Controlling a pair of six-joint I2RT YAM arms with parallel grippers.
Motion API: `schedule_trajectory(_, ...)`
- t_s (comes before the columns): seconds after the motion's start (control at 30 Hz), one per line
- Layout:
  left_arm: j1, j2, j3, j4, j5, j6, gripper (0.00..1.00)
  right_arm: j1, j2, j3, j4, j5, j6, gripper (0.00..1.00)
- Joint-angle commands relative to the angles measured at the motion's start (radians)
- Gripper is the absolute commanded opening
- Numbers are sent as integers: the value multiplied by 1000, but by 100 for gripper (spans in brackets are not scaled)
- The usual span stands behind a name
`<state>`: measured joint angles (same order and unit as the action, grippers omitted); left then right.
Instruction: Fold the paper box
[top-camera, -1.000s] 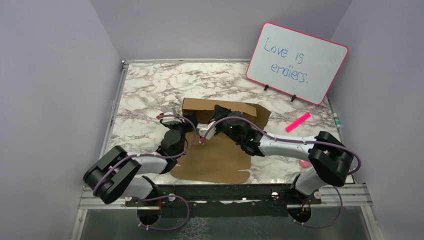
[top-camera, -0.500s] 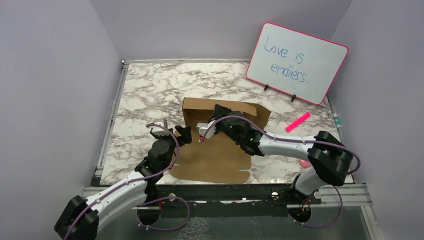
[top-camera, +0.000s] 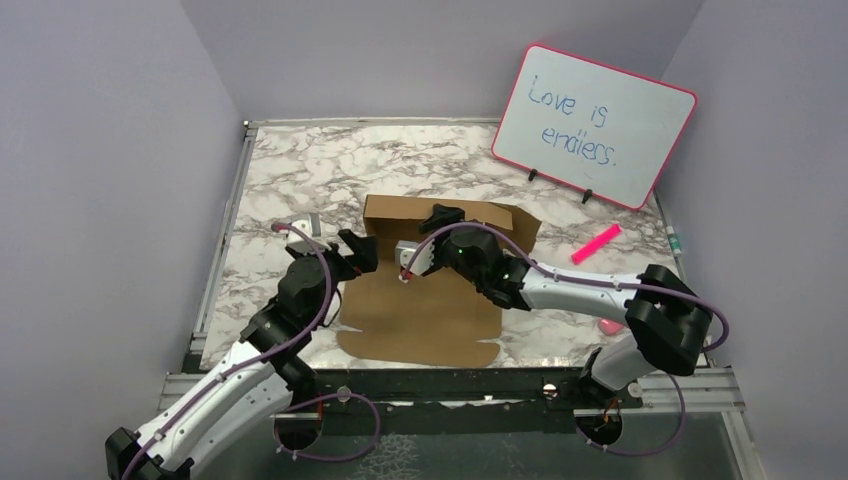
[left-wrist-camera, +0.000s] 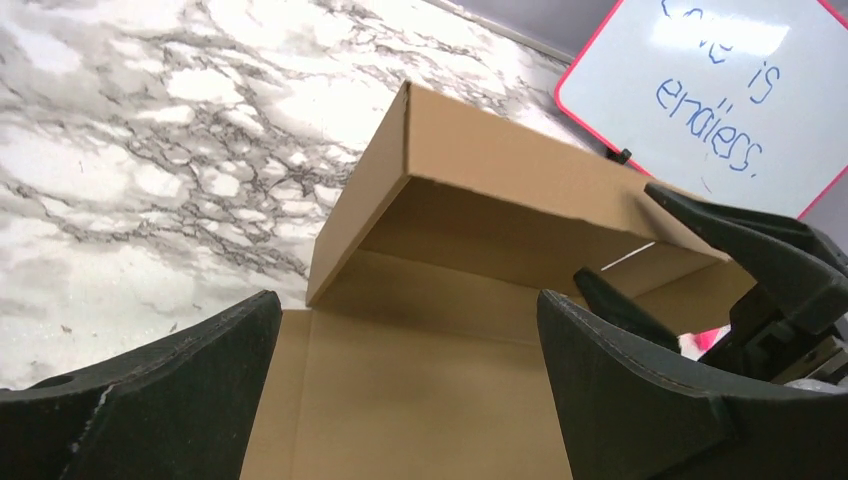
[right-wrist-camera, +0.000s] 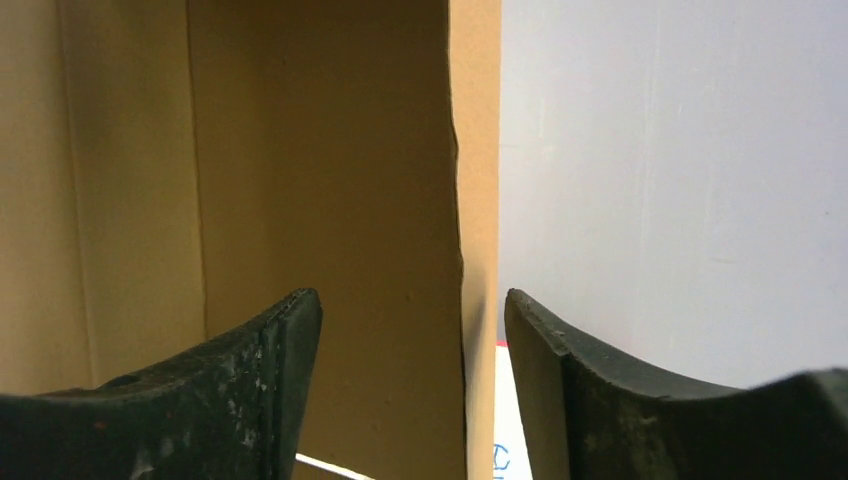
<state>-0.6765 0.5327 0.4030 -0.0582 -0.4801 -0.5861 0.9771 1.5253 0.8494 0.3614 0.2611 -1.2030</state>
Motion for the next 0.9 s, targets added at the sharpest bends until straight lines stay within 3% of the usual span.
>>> schedule_trajectory(0.0, 23, 86, 141, -119, 61, 63, 99, 4, -78, 43, -81, 16, 133, 76)
schedule_trajectory(0.13, 92, 208, 262, -169, 148, 130, 99, 5, -145, 86, -201, 3, 286, 82)
schedule_trajectory(0.27, 273, 324, 350, -189, 367, 165, 99, 4, -247, 97, -274, -8, 505, 87)
schedule_trajectory(0.37, 403, 385, 402, -180, 528, 175, 99, 3, -318, 106, -292, 89, 739, 98)
schedule_trajectory(0.43, 447, 426, 431, -177, 608, 190, 99, 2, -360, 122, -323, 172, 899, 100)
schedule_trajectory(0.63, 500, 534, 488, -185, 694, 239, 99, -44, -384, 210, -533, 225, 1290, 100)
schedule_trajectory(0.87, 503, 610, 513, -176, 775, 280, 95, -178, -346, 253, -710, 147, 1575, 97)
